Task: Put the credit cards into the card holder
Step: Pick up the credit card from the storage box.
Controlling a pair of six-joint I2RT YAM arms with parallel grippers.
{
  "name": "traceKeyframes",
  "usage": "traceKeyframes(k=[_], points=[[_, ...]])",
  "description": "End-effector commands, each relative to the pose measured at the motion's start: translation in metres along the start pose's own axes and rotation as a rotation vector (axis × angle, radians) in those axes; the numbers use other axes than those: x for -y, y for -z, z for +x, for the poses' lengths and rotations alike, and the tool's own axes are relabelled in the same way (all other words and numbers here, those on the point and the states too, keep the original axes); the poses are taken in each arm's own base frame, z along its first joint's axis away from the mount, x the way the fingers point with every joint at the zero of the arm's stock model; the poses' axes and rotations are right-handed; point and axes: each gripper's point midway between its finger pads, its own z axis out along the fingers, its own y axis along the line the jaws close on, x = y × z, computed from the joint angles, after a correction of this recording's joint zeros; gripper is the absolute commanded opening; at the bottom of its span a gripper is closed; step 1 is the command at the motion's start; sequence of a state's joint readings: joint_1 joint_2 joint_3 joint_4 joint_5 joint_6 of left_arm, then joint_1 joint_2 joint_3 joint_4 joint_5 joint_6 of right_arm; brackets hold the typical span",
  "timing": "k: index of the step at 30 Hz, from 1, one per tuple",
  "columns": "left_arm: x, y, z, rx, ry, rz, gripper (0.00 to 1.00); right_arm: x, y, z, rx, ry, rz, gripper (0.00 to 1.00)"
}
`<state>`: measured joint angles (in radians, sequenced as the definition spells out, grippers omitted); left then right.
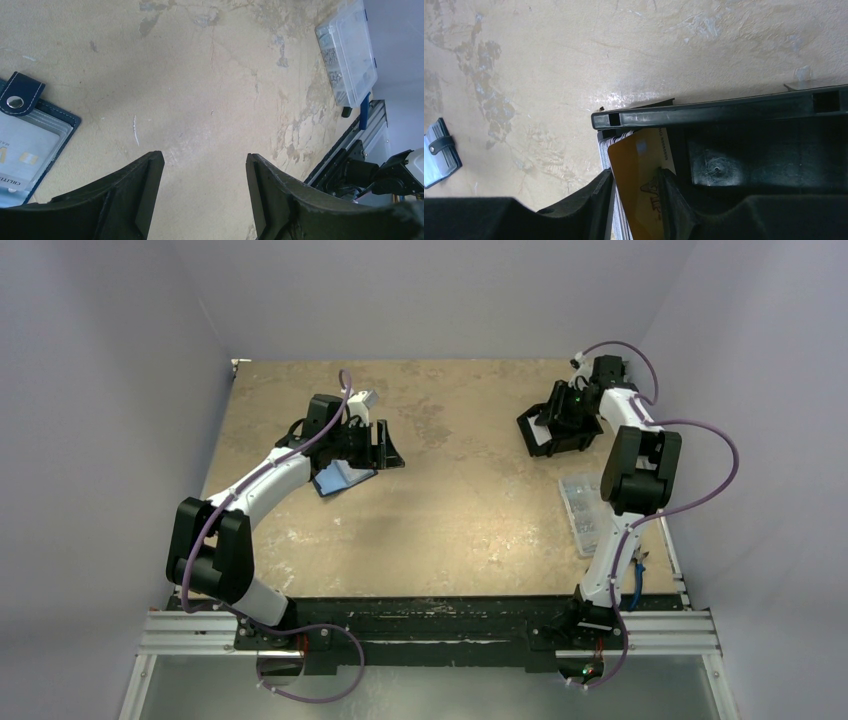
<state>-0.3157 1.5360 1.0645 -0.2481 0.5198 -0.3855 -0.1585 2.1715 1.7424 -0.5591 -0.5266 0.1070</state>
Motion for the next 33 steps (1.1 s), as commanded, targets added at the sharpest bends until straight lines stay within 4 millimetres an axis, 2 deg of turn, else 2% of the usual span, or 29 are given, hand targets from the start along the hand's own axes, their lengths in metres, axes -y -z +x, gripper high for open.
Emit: traceKeyframes(k=[1,26,33], points=[[0.007,-0.001,-0.005,0.023,-0.007,0.032,0.66,-0.022,0.025,-0.022,0.073,0.029,-0.049,0.42],[0.007,-0.003,-0.003,0.016,-0.001,0.041,0.66,-0.016,0.043,-0.037,0.123,0.01,-0.042,0.25],[0.006,-0.004,-0.002,0.015,0.003,0.039,0.66,-0.006,0.058,-0.054,0.182,-0.007,0.042,0.11]])
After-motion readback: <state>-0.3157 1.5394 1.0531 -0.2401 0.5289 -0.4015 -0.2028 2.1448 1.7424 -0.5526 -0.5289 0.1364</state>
